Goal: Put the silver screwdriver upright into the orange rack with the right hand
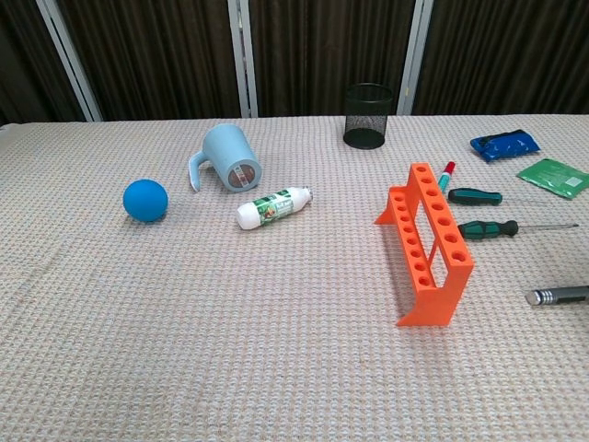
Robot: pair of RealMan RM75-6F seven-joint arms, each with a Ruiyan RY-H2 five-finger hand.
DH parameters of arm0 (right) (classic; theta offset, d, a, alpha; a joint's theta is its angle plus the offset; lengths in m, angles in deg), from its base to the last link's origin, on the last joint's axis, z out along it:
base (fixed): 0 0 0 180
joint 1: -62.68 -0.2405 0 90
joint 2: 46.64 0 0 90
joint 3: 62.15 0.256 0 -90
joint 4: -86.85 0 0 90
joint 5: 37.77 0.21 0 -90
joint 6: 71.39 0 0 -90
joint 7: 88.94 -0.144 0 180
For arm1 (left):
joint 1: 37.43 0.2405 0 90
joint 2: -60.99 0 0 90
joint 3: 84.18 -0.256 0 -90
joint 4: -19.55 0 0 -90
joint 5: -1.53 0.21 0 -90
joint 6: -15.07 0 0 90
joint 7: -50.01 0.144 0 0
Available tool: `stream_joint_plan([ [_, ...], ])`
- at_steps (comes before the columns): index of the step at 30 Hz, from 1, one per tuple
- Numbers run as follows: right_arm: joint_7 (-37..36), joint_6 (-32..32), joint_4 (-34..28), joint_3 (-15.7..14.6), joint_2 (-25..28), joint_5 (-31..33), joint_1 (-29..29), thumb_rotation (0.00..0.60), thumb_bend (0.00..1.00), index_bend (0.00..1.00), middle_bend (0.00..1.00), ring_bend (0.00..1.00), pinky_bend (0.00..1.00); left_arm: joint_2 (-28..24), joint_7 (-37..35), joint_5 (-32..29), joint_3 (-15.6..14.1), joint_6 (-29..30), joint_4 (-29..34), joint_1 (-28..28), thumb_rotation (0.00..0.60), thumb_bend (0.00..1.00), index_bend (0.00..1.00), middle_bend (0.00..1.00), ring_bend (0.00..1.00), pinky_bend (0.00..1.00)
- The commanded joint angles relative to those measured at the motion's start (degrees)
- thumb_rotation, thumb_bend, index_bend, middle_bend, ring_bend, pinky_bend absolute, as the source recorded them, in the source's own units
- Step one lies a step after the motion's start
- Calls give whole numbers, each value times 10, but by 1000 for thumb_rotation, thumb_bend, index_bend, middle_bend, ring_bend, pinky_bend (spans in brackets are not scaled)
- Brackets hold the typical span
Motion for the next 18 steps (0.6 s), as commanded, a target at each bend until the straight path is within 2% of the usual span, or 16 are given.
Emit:
stream_joint_plan([
  [1,50,-27,-12,14,-20,33,-25,600,233,367,151,0,0,-1,-1,1,1,-3,1,-3,600,182,116,0,0,0],
  [10,185,-60,4,16,-85,100,-65,600,222,420,157,0,0,-4,5,0,9,-9,6,-13,600,182,118,0,0,0],
  [18,257,-82,21,9,-117,143,-90,600,221,425,161,0,0,-3,9,-4,11,-20,7,-20,600,182,117,0,0,0],
])
